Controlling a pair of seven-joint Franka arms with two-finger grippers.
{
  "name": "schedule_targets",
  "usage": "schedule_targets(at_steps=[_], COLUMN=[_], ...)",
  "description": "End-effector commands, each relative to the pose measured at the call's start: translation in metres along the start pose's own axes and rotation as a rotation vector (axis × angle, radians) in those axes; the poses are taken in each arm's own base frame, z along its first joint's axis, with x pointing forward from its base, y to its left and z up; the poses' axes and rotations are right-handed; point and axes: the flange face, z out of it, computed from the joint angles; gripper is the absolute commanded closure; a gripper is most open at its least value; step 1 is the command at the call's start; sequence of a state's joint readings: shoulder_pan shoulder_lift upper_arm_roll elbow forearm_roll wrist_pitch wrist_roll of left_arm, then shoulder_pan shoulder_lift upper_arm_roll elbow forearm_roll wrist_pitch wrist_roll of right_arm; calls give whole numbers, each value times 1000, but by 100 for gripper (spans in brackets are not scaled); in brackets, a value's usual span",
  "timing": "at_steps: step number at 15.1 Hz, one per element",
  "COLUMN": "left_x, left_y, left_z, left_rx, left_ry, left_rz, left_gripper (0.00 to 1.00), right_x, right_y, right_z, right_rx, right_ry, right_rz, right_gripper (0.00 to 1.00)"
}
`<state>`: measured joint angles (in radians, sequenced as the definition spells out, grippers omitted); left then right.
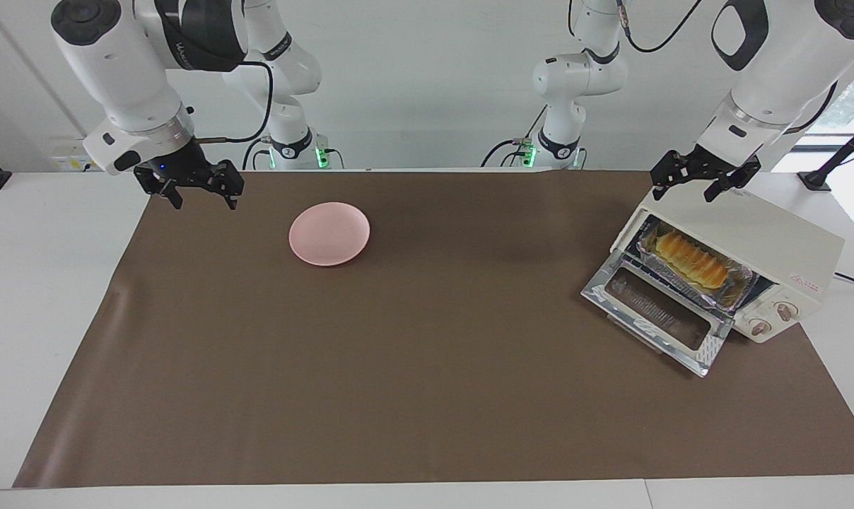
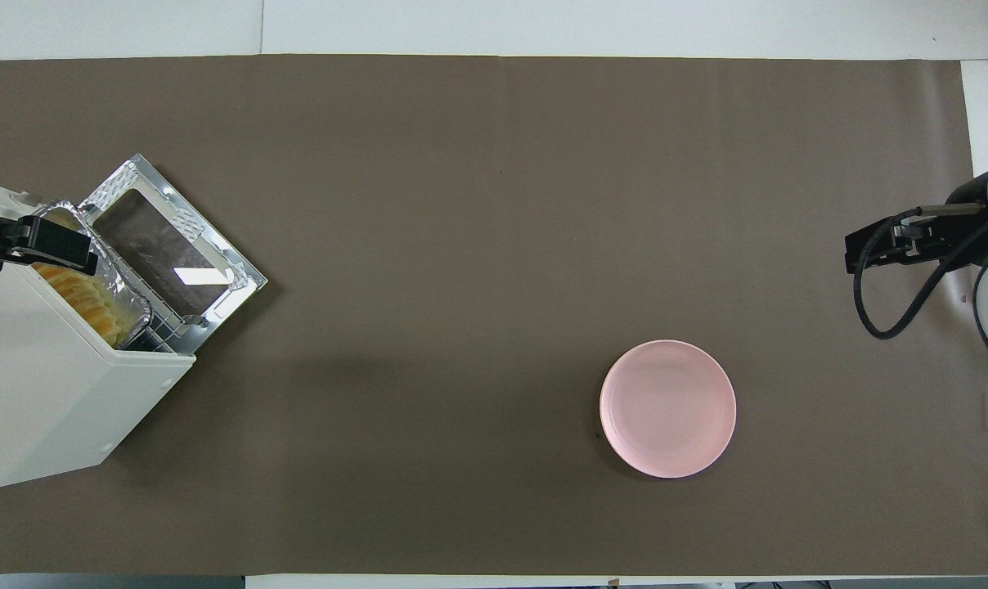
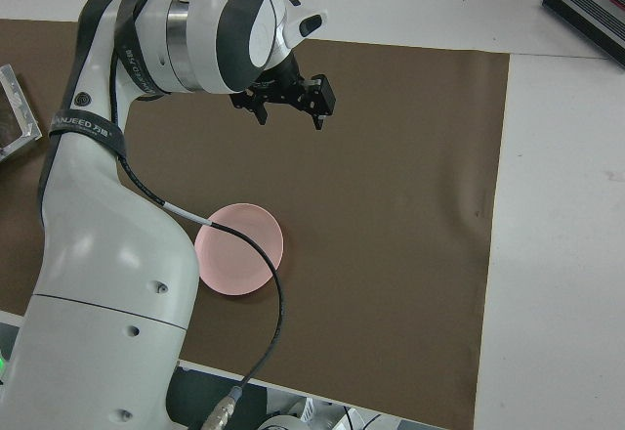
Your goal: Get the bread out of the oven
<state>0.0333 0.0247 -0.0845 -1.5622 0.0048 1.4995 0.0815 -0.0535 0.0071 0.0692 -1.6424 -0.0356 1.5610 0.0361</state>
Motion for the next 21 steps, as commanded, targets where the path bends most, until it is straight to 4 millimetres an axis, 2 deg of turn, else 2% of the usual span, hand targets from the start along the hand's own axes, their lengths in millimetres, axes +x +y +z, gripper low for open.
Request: schedule_targets(at_steps=[1, 6, 10, 12, 15, 18, 21], left_x=[1, -1, -6, -2, 5, 35, 78], left_y=[-2, 1, -1, -3, -2, -5, -22], left_z=[-3, 1, -12, -16, -15, 4, 38], left_rx=[-4, -4, 0, 2, -5, -18, -5], left_ry=[13, 2, 37, 72, 92, 58, -12], left_rz=[-4, 16, -1, -13, -123, -212, -382], left_gripper=[0, 0, 0, 0, 0, 0, 0], right_x=[-5, -5, -5, -5, -5, -5, -5], right_y=[4, 4, 4, 4, 4, 4, 4], right_z=[0, 0, 0, 0, 0, 0, 0], right_rx=[-17, -17, -17, -17, -17, -17, -17], right_ry=[-8, -6, -6, -6, -8, -6, -6], right_rz=[-17, -19, -19, -19, -19, -19, -19], right_gripper=[0, 0, 0, 0, 0, 0, 0])
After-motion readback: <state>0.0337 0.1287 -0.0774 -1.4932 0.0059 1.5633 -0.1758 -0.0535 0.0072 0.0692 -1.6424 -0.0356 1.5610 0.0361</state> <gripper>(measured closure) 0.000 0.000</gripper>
